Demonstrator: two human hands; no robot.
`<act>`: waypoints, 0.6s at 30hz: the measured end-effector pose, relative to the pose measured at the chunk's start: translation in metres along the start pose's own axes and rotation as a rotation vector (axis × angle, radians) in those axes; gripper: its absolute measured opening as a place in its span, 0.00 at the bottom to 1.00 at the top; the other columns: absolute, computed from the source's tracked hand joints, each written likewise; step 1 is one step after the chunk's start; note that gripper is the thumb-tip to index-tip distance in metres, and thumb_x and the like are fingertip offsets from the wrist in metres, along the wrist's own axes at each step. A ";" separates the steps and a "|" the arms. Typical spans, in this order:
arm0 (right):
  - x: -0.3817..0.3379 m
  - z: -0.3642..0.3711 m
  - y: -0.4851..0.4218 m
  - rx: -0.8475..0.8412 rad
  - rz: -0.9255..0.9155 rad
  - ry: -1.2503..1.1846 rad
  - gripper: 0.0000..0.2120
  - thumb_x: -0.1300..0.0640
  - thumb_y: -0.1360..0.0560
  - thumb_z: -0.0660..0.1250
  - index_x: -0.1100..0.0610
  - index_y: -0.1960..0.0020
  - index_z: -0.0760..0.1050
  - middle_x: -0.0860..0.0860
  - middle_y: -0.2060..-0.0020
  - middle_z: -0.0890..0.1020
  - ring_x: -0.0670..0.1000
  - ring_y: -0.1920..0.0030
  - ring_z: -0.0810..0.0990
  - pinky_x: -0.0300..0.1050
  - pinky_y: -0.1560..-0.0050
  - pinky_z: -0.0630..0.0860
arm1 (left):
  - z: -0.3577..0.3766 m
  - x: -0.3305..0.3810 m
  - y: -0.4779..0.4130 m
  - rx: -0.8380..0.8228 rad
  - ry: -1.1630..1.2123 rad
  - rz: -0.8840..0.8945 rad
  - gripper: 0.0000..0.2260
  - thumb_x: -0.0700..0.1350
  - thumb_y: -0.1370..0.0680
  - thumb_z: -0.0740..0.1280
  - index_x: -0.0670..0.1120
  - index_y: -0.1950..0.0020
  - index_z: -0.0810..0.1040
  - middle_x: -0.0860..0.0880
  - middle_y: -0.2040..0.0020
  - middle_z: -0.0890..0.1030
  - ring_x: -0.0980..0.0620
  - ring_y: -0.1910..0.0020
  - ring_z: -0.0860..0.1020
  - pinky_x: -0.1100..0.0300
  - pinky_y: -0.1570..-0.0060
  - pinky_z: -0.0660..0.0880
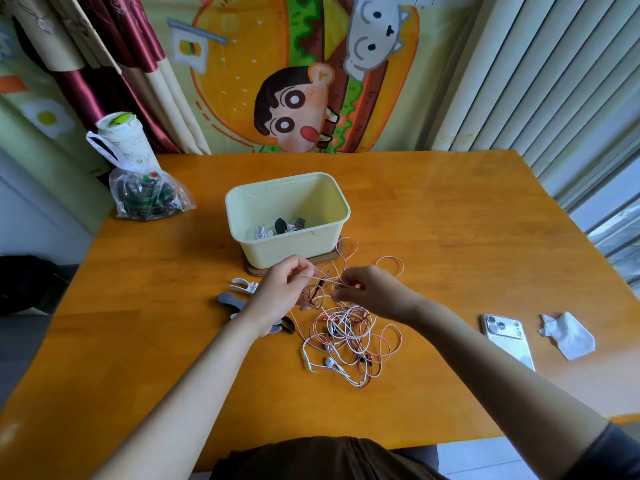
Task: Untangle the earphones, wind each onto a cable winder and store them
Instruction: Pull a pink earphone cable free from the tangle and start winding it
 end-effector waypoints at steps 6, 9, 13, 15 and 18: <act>-0.011 -0.021 -0.003 0.074 -0.038 -0.114 0.13 0.54 0.20 0.60 0.59 0.55 0.80 0.48 0.63 0.84 0.39 0.76 0.71 0.29 0.73 0.65 | 0.018 -0.010 0.004 -0.184 -0.243 -0.061 0.06 0.45 0.19 0.62 0.48 0.52 0.78 0.50 0.56 0.79 0.51 0.58 0.78 0.53 0.51 0.78; -0.014 -0.024 -0.009 0.101 -0.036 -0.097 0.15 0.56 0.19 0.59 0.62 0.52 0.81 0.53 0.59 0.85 0.36 0.70 0.77 0.26 0.65 0.70 | 0.031 -0.020 0.007 -0.270 -0.234 -0.119 0.06 0.44 0.19 0.62 0.46 0.52 0.77 0.49 0.56 0.79 0.50 0.56 0.80 0.52 0.50 0.80; -0.011 -0.040 -0.010 0.225 -0.029 0.037 0.14 0.56 0.19 0.59 0.61 0.53 0.82 0.49 0.60 0.81 0.31 0.70 0.75 0.25 0.67 0.68 | 0.026 -0.021 0.004 -0.191 -0.080 -0.114 0.06 0.41 0.19 0.61 0.44 0.51 0.77 0.47 0.58 0.81 0.51 0.56 0.80 0.56 0.58 0.81; -0.006 -0.043 -0.009 0.252 -0.011 0.048 0.15 0.56 0.19 0.59 0.60 0.53 0.82 0.50 0.59 0.82 0.33 0.72 0.73 0.25 0.67 0.68 | 0.010 -0.020 0.001 -0.055 0.008 -0.092 0.06 0.40 0.19 0.62 0.42 0.50 0.79 0.45 0.57 0.82 0.48 0.56 0.81 0.58 0.59 0.81; 0.003 -0.042 -0.009 0.257 0.038 0.017 0.15 0.55 0.19 0.58 0.59 0.54 0.82 0.51 0.57 0.83 0.38 0.68 0.74 0.26 0.68 0.69 | -0.020 -0.010 -0.002 0.184 -0.141 0.020 0.03 0.41 0.22 0.66 0.46 0.52 0.80 0.49 0.58 0.82 0.52 0.58 0.80 0.65 0.58 0.76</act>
Point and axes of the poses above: each hand's wrist, its own y-axis away from the middle knuckle, its own z-axis out of the palm, x = y × z, the point moved 10 cm from there along -y, towards the middle knuckle
